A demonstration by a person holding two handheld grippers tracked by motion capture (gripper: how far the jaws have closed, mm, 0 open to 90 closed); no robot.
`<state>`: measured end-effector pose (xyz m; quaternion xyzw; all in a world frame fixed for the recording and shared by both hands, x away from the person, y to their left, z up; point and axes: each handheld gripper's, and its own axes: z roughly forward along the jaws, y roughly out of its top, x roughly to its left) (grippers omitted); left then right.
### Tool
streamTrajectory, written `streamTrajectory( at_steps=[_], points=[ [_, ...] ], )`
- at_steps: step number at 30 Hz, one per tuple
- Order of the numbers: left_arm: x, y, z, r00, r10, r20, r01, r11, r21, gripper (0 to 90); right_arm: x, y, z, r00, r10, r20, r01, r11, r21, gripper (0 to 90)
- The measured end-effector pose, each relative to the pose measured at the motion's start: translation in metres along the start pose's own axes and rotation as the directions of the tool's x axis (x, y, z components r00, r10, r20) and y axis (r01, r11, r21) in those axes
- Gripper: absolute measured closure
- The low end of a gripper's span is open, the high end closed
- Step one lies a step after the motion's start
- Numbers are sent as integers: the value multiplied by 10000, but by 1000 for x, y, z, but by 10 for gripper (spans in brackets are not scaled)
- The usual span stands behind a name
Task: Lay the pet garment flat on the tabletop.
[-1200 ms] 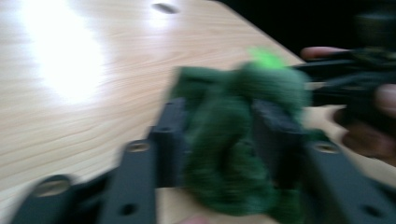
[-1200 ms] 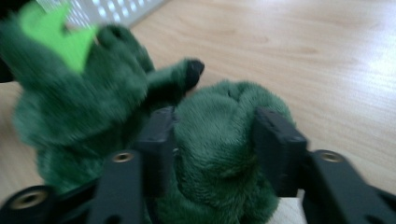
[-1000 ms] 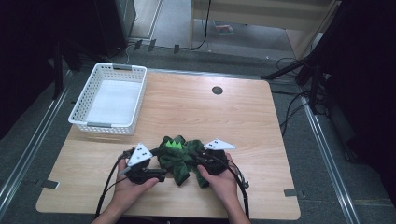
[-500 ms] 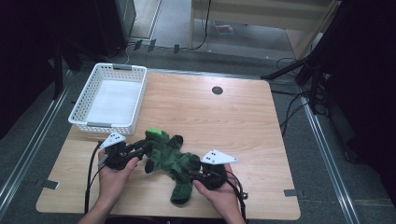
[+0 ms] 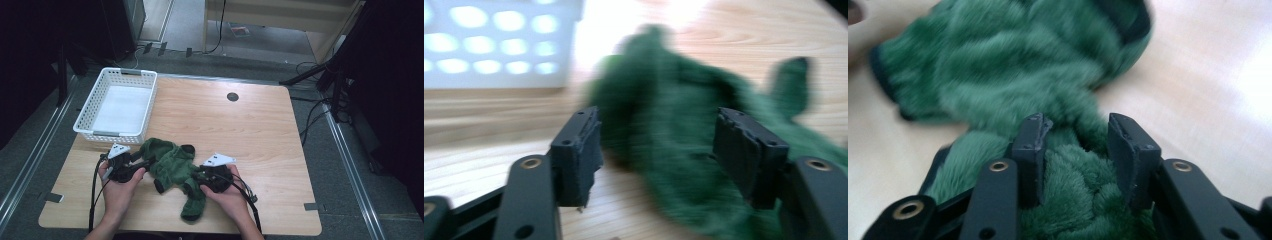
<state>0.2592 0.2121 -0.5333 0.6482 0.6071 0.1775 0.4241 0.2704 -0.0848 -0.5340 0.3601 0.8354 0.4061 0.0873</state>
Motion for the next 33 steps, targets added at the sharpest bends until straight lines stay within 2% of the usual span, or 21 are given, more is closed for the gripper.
streamTrajectory(
  at_steps=[2,3,4,5,7,8,10,11,12,14,17,20,21,23,24,27,29,30,32,33],
  points=[
    [0,-1,1,9993,-84,-375,88,9999,99,287,2,-7,-8,9990,186,-395,-172,9992,353,624],
    [0,-1,1,9993,-84,-375,88,9999,99,266,3,-8,-11,9985,93,-534,-64,9986,534,619],
    [-1,-1,3,9992,-103,-387,119,9991,400,253,7,-7,-16,9971,-260,-717,311,9970,708,608],
    [-2,-2,5,9997,-127,-199,138,9982,578,244,9,-4,-21,9953,-509,-818,558,9967,592,591],
    [-6,-4,9,10000,-47,26,45,9971,759,239,10,11,-29,9941,-390,-1012,383,9992,-87,553],
    [-8,-5,10,9998,-40,188,24,9965,839,238,8,22,-31,9951,-331,-934,282,9982,-537,537],
    [-12,-6,13,9994,-44,337,12,9955,950,241,5,45,-26,9981,-370,-493,306,9918,-1245,528],
    [-12,-7,14,9994,-22,342,-11,9955,950,246,3,56,-19,9984,-458,-325,407,9888,-1434,522],
    [-12,-7,14,9995,0,317,-30,9956,940,257,1,68,-9,9985,-528,-142,503,9894,-1365,511],
    [-11,-7,15,10000,-50,-6,50,9951,992,340,-5,87,17,9979,-640,-26,636,9952,-737,486],
    [-5,-7,16,9998,-191,95,181,9950,987,491,-9,102,55,9933,-1152,-77,1154,9927,341,466],
    [1,-8,17,9981,-258,565,201,9948,996,632,-10,103,81,9901,-1339,-420,1382,9825,1246,465],
    [2,-8,16,9972,-249,710,172,9941,1067,656,-10,101,87,9905,-1341,-288,1369,9796,1470,482],
    [5,-7,15,9944,-357,998,255,9944,1022,724,-9,95,95,9937,-1117,26,1095,9778,1785,594],
    [6,-6,14,9940,-312,1047,208,9949,989,751,-8,92,96,9948,-1016,119,980,9798,1743,688],
    [7,-4,10,9937,-267,1093,182,9968,784,815,-7,80,86,9959,-875,219,852,9921,926,857],
    [5,-2,5,9928,-63,1197,5,9989,479,848,-10,74,70,9979,-632,110,629,9977,270,881],
    [3,0,1,9920,-32,1263,-2,9996,271,862,-12,70,56,9982,-543,237,548,9983,-196,884],
    [-3,4,-7,9884,275,1495,-223,9991,-364,869,-16,63,33,9992,-300,263,321,9959,-851,884],
    [-8,8,-10,9845,459,1695,-359,9975,-615,870,-18,60,19,9998,-191,45,195,9908,-1340,882]
  ],
)
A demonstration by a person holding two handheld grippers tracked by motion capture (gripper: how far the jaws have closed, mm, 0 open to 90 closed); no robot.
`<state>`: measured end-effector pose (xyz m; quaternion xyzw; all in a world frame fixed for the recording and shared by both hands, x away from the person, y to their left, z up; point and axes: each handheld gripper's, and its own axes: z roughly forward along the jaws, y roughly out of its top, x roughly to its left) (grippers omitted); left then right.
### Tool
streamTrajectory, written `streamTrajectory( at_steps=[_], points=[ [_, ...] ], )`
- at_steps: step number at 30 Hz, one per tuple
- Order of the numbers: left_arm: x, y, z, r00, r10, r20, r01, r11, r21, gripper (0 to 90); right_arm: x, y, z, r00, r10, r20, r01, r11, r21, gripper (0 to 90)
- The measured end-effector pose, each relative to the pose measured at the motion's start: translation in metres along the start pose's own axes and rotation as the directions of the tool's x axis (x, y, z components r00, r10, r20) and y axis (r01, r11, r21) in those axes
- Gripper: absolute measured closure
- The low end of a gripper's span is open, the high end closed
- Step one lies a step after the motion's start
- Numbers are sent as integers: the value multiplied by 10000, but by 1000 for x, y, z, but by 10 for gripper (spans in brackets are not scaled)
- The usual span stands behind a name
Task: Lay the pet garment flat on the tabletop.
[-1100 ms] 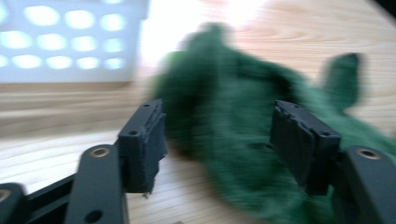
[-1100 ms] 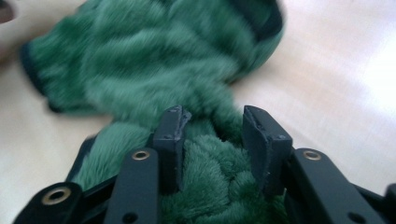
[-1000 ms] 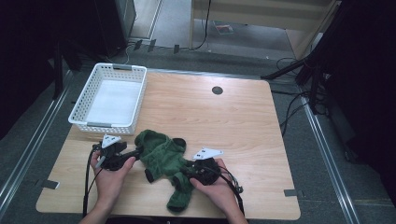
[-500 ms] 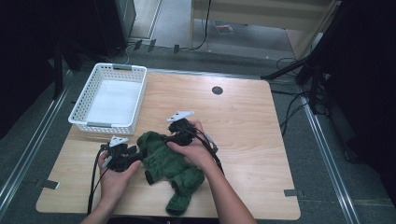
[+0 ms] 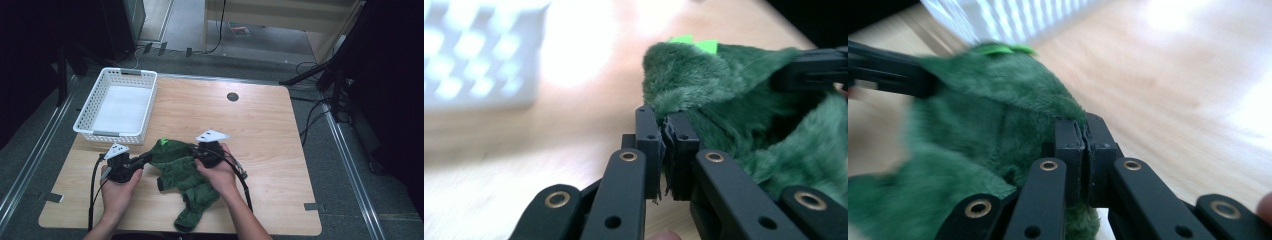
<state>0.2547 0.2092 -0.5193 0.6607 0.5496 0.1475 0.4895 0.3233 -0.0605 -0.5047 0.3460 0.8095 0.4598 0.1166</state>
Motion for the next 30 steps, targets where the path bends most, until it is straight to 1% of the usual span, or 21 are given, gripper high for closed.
streamTrajectory(
  at_steps=[1,2,4,7,9,10,12,13,14,15,16,17,18,19,20,21,23,25,27,29,30],
  points=[
    [-6,4,-2,9996,262,96,-260,9995,-202,872,-1,-1,-15,9996,-63,-261,49,9984,-559,879],
    [-14,8,-3,9988,443,217,-434,9981,-431,874,0,-2,-29,9988,-339,-353,303,9947,-979,877],
    [-29,17,-6,9929,1079,495,-1036,9911,-831,874,3,-4,-54,9958,-906,-103,879,9838,-1565,876],
    [-50,38,-7,9799,1900,609,-1789,9718,-1536,867,0,-3,-84,9948,-992,215,1015,9655,-2398,876],
    [-59,54,-1,9747,2155,595,-2026,9640,-1723,861,-8,-2,-94,9955,-885,336,944,9567,-2754,876],
    [-62,63,8,9722,2274,566,-2160,9632,-1597,860,-14,-1,-94,9959,-759,487,864,9583,-2726,876],
    [-62,74,39,9735,2227,521,-2162,9703,-1081,859,-32,-3,-85,9944,-466,953,663,9742,-2155,879],
    [-59,75,60,9758,2141,441,-2112,9755,-616,849,-44,-7,-76,9925,-2,1226,220,9841,-1764,879],
    [-55,74,82,9770,2120,220,-2119,9773,-46,827,-57,-13,-66,9885,695,1344,-492,9877,-1483,875],
    [-49,71,102,9793,2020,-103,-2012,9780,553,777,-70,-20,-57,9802,1323,1474,-1145,9858,-1230,856],
    [-44,67,115,9828,1810,-360,-1769,9796,955,698,-80,-27,-49,9660,1848,1810,-1695,9808,-966,784],
    [-39,64,122,9877,1523,-343,-1468,9809,1277,638,-87,-33,-44,9503,2130,2273,-2041,9770,-622,718],
    [-36,63,123,9901,1391,-193,-1348,9797,1481,589,-92,-38,-42,9439,2297,2374,-2293,9729,-296,668],
    [-35,63,121,9892,1465,-4,-1450,9799,1368,550,-94,-41,-43,9471,2366,2168,-2400,9707,-109,622],
    [-34,63,117,9848,1736,-44,-1720,9783,1159,534,-95,-44,-47,9575,2305,1732,-2343,9722,12,601],
    [-34,63,114,9839,1789,-17,-1778,9789,1008,524,-96,-42,-52,9647,2161,1507,-2207,9752,140,564],
    [-33,67,114,9879,1548,123,-1553,9843,836,522,-99,-32,-61,9734,1961,1185,-2016,9788,360,525],
    [-37,71,119,9898,1408,211,-1420,9866,799,523,-102,-16,-68,9701,2235,944,-2229,9747,-170,563],
    [-46,72,131,9883,1481,370,-1509,9842,924,523,-102,2,-63,9652,2385,1073,-2308,9698,-793,669],
    [-58,67,143,9862,1563,547,-1622,9783,1293,523,-103,15,-45,9565,2705,1088,-2596,9600,-1049,741],
    [-63,63,148,9857,1534,695,-1626,9745,1548,523,-103,18,-32,9510,2947,940,-2868,9538,-892,755]
  ],
)
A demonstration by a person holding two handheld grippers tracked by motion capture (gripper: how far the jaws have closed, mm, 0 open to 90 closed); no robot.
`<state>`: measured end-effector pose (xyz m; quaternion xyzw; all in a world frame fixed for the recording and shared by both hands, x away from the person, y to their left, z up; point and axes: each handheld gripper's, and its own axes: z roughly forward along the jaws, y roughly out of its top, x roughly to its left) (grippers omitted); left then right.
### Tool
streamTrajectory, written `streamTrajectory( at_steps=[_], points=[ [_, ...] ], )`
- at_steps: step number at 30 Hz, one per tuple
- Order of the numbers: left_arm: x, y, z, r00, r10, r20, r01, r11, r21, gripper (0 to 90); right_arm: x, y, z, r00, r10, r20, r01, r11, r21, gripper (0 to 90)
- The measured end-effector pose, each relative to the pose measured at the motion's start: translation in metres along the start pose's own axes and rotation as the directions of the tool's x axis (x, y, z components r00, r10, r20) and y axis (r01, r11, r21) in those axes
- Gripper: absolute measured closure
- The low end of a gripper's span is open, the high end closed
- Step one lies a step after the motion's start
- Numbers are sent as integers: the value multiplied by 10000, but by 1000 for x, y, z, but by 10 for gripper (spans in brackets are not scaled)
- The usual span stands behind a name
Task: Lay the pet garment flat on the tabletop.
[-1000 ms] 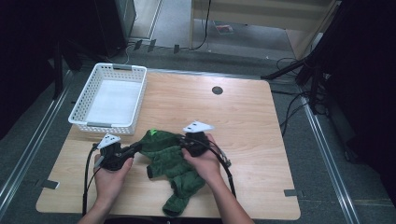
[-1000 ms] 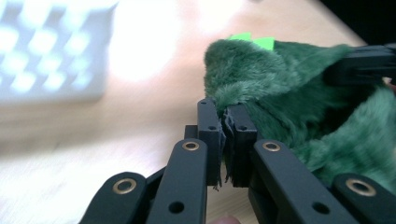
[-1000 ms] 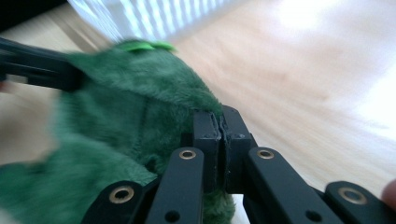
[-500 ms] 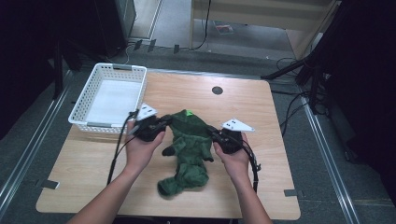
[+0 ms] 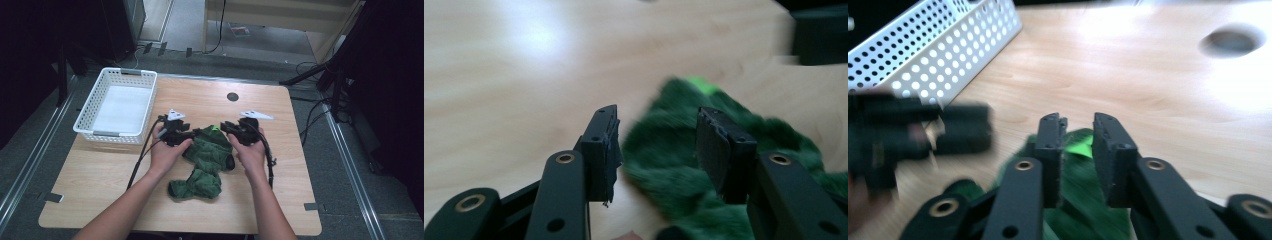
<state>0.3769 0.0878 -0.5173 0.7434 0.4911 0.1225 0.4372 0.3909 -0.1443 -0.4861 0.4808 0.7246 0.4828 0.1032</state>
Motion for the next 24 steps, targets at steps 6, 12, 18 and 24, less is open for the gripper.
streamTrajectory(
  at_steps=[6,12,18,24],
  points=[
    [-18,-24,3,9913,1263,-371,-1226,9884,893,555,10,-16,53,9951,-314,939,153,9858,1674,737],
    [-8,-42,-3,9889,1330,-659,-1270,9880,875,577,-1,-31,52,9883,-1033,1120,795,9767,1994,742],
    [-8,-47,-3,9890,1319,-663,-1284,9902,542,561,-9,-30,45,9806,-1341,1428,1004,9700,2214,699],
    [-1,-48,-6,9969,718,-331,-705,9967,391,494,2,-13,28,9939,-402,1027,331,9970,699,628]
  ],
)
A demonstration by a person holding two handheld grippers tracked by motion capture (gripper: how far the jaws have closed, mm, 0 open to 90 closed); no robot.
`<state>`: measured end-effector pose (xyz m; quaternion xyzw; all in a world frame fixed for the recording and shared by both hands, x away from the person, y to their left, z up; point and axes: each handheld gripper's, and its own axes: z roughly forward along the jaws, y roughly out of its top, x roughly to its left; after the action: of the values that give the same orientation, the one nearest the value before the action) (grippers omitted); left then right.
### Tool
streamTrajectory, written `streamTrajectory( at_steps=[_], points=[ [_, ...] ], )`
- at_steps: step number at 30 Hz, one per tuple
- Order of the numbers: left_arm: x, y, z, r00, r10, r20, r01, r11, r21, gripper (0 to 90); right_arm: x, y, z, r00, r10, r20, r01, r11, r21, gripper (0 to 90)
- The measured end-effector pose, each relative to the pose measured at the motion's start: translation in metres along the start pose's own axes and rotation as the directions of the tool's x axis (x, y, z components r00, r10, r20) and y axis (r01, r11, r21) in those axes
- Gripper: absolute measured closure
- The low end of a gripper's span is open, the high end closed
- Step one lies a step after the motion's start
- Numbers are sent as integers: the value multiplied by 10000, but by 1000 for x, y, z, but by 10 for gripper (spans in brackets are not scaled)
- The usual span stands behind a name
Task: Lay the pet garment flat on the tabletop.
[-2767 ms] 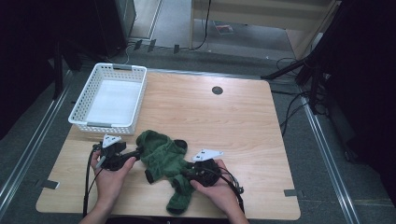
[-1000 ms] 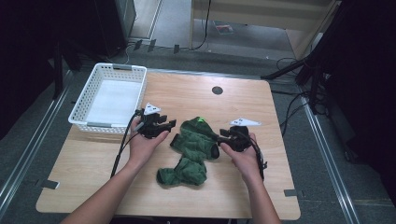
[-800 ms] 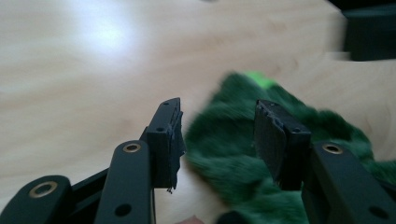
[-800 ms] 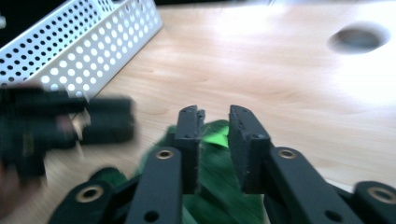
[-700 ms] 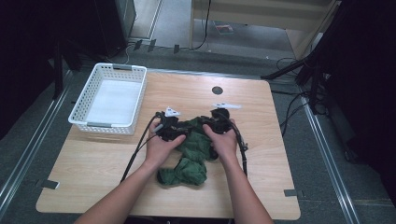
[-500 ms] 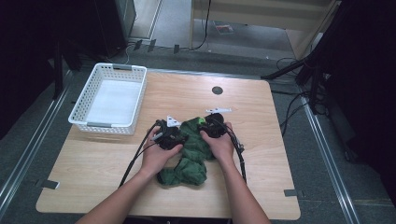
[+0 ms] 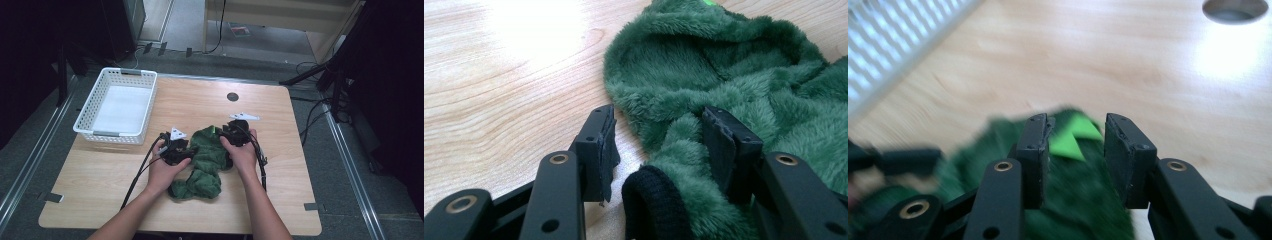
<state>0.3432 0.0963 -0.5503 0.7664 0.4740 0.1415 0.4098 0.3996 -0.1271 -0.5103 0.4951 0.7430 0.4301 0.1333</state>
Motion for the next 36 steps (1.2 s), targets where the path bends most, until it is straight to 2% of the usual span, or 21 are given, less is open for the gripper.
streamTrajectory(
  at_steps=[2,3,5,6,10,11,12,14,16,18,21,23,24,26,28,29,30,32,33,35,36],
  points=[
    [-1,-1,-1,9999,98,-63,-98,9999,35,517,7,6,2,9980,510,-368,-511,9987,-12,646],
    [-2,-1,-1,9999,137,-48,-137,9999,18,560,11,9,5,9967,666,-472,-665,9978,36,650],
    [-5,-2,-2,9992,366,-171,-366,9993,10,625,21,11,12,9988,482,100,-485,9983,338,666],
    [-6,-3,-2,9989,435,-147,-435,9991,23,655,23,10,17,9990,390,225,-401,9979,499,668],
    [-4,-4,-4,9994,274,-199,-275,9996,-54,710,17,-4,33,9970,143,756,-256,9882,1508,686],
    [-4,-4,-4,9994,274,-199,-275,9996,-54,719,17,-4,33,9970,143,756,-256,9882,1508,686],
    [-4,-4,-5,9995,266,-167,-268,9996,-105,725,10,-11,32,9972,-170,730,71,9909,1346,697],
    [-4,-4,-5,9995,279,-169,-281,9995,-117,729,5,-13,30,9967,-287,764,196,9929,1169,692],
    [-3,-4,-5,9995,271,-149,-272,9996,-85,722,3,-13,28,9971,-424,626,360,9944,998,648],
    [-3,-4,-5,9997,184,-147,-185,9998,-96,694,4,-11,21,9973,-469,566,433,9970,639,599],
    [-2,-4,-5,9999,114,-123,-116,9997,-195,673,5,-8,-4,9998,14,-217,-20,9997,-253,570],
    [-2,-4,-6,9998,119,-134,-122,9997,-227,668,8,-12,-23,9999,147,-86,-151,9986,-505,552],
    [-3,-5,-6,9998,116,-142,-120,9996,-272,668,9,-17,-32,9996,274,-29,-275,9983,-523,534],
    [-3,-5,-7,9997,201,-147,-205,9994,-266,666,11,-29,-48,9987,459,-207,-467,9981,-412,497],
    [-3,-5,-8,9998,176,-112,-181,9989,-443,665,11,-43,-60,9979,610,-200,-617,9975,-336,500],
    [-3,-5,-8,9998,176,-112,-181,9989,-443,666,11,-43,-60,9979,610,-200,-617,9975,-336,500],
    [-2,-7,-11,9999,154,26,-151,9967,-791,669,10,-55,-68,9990,406,-171,-408,9991,-108,536],
    [-1,-9,-14,9998,124,182,-105,9950,-993,685,9,-62,-73,9991,281,-324,-286,9995,-161,560],
    [-1,-9,-14,9993,152,329,-118,9947,-1022,701,7,-65,-73,9975,319,-634,-326,9994,-102,564],
    [-1,-10,-15,9981,243,573,-185,9949,-987,718,4,-74,-69,9930,408,-1109,-379,9989,276,592],
    [-2,-10,-15,9971,340,674,-272,9947,-994,721,3,-76,-67,9936,319,-1086,-277,9988,405,607]
  ],
)
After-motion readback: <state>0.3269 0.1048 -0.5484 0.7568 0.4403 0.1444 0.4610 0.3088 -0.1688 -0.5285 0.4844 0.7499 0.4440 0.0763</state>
